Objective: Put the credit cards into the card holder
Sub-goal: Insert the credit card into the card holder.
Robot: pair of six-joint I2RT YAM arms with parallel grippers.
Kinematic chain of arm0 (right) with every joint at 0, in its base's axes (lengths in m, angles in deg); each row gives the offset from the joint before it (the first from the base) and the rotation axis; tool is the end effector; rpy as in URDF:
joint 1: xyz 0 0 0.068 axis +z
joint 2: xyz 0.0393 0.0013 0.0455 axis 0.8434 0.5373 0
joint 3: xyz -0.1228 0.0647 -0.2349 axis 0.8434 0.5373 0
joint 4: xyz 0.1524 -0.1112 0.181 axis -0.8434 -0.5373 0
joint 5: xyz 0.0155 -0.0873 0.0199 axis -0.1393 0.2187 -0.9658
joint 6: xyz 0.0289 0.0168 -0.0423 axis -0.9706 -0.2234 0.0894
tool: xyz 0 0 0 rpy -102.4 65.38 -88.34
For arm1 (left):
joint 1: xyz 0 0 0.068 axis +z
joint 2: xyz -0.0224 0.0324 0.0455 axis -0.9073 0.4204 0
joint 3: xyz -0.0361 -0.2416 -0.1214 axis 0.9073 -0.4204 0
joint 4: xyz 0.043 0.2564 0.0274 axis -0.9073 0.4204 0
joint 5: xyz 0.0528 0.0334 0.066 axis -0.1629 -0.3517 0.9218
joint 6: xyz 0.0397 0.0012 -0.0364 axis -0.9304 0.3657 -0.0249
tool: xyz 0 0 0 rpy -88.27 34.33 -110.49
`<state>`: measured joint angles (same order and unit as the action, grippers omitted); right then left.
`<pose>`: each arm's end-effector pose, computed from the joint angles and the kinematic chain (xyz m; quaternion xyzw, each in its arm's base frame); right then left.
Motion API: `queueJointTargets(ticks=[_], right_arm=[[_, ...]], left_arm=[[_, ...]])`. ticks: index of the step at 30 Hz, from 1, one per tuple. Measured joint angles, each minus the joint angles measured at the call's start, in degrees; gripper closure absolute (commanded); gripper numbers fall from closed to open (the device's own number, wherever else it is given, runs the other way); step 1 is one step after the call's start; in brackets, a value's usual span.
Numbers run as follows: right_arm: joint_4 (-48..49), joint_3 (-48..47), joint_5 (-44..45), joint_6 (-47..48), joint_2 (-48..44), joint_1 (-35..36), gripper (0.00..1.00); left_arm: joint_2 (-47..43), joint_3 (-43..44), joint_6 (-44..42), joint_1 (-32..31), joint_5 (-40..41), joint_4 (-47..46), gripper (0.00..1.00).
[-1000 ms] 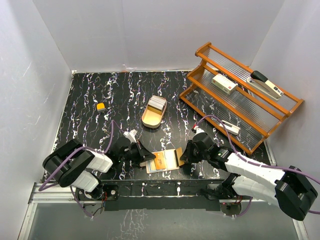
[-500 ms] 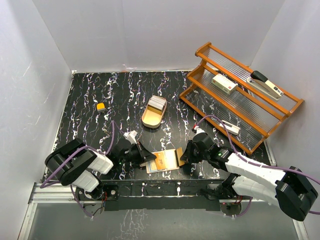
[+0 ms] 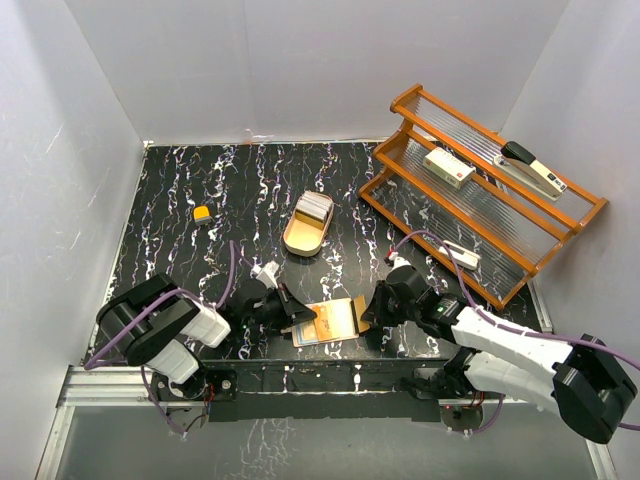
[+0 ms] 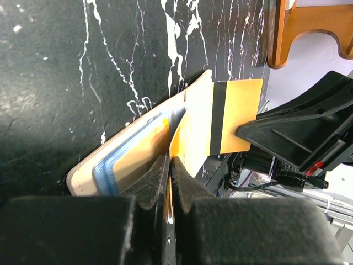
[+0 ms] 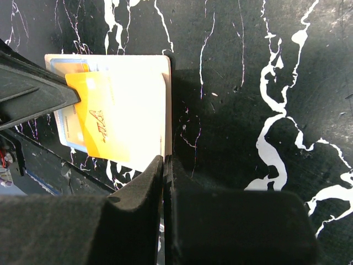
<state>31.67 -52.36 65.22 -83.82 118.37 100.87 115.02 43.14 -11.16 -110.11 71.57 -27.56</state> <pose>0.1279 0.1248 0.1612 0.0040 0.9371 0.2699 0.2212 0.1450 -0.1576 0.1078 -0.0876 0.8183 -0.5224 0.2231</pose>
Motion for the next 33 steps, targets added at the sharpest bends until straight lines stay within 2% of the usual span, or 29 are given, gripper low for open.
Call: queueJointTargets(ticks=[3,4,12,15,22,24,33], right_arm=[[-0.7,0.0,0.0,0.0,-0.6,0.0,1.00],[-0.9,0.0,0.2,0.0,-0.8,0.0,1.00],[-1.0,0.1,0.3,0.0,-0.8,0.0,1.00],[-1.5,0.1,0.3,0.0,-1.3,0.0,1.00],[-6.5,0.1,0.4,-0.2,-5.7,0.0,1.00],[-7.7,0.0,0.7,-0.2,-6.8,0.0,1.00],[-11.2,-4.2,4.3,0.7,-5.4,0.0,1.00]], left_arm=[[1.1,1.1,0.1,-0.2,0.0,0.1,1.00],[1.4,1.5,0.1,-0.3,-0.1,0.1,0.97],[0.6,4.7,-0.7,-0.5,-0.6,4.9,0.66],[-2.6,5.2,-1.3,-0.6,0.1,9.1,0.58],[-12.1,9.7,-5.4,-0.6,4.0,26.6,0.43],[-14.2,10.9,-6.3,-0.6,5.1,30.6,0.35],[-17.8,12.8,-6.2,-0.6,6.1,39.3,0.32]])
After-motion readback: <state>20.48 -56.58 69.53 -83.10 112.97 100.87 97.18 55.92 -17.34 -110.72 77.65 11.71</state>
